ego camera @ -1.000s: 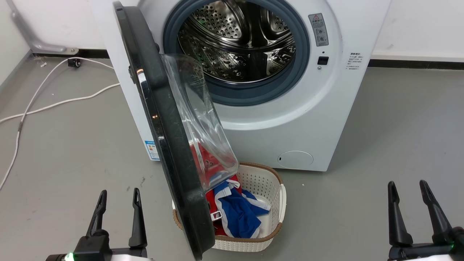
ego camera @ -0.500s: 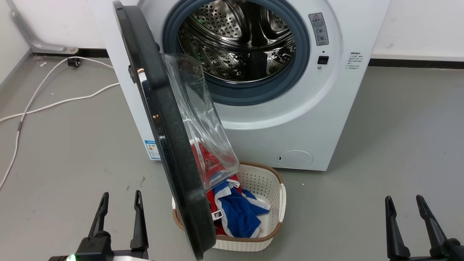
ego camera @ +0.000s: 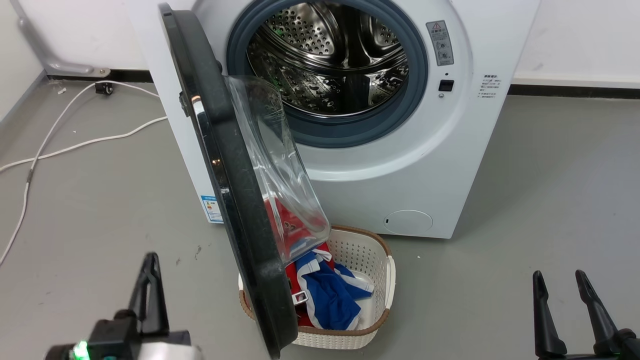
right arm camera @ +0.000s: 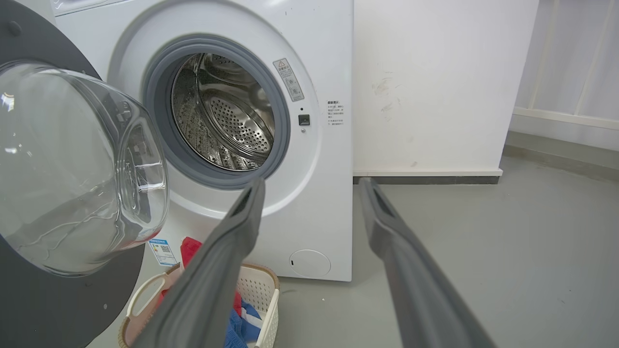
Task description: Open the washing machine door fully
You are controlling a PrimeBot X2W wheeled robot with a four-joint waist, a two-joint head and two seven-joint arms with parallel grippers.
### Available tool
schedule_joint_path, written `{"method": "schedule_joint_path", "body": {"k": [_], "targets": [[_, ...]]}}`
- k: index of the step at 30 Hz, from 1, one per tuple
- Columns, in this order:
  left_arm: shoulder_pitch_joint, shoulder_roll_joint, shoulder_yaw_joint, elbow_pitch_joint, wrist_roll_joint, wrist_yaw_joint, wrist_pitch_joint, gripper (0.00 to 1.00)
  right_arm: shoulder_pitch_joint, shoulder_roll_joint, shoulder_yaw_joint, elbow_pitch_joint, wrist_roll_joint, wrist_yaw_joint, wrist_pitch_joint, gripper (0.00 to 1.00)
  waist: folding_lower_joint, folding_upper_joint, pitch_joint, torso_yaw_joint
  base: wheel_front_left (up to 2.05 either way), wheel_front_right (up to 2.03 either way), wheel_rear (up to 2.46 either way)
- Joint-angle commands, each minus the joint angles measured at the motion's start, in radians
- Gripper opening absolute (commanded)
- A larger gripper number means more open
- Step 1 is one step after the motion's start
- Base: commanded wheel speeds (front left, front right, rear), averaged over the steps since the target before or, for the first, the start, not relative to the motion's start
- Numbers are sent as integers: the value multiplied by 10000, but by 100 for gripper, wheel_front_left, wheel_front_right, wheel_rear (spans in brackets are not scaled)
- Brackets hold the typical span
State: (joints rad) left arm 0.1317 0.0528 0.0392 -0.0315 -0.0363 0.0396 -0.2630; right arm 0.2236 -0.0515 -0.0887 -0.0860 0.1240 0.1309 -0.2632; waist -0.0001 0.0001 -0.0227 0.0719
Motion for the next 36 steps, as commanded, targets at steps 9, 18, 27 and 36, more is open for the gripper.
{"method": "schedule_joint_path", "body": {"k": [9,18,27,36], "targets": [[-763,541,357,-2504,722,498,-26,0,-13,21,36,87,71,-2,-22,100,1,-1,-118,53,0,0,0],[-1607,1308,-55,-4296,1147,609,-25,0,-14,19,63,129,10,-2,-22,100,1,-1,-131,-27,0,0,0],[-2610,1764,-1437,-5161,1408,187,-22,0,-23,20,104,175,-45,-2,-22,100,1,-1,-61,-69,0,0,0],[-2667,1443,-3380,-4802,1447,-287,-20,0,-99,18,195,237,-133,-2,-22,100,1,-1,9,-90,0,0,0]]}}
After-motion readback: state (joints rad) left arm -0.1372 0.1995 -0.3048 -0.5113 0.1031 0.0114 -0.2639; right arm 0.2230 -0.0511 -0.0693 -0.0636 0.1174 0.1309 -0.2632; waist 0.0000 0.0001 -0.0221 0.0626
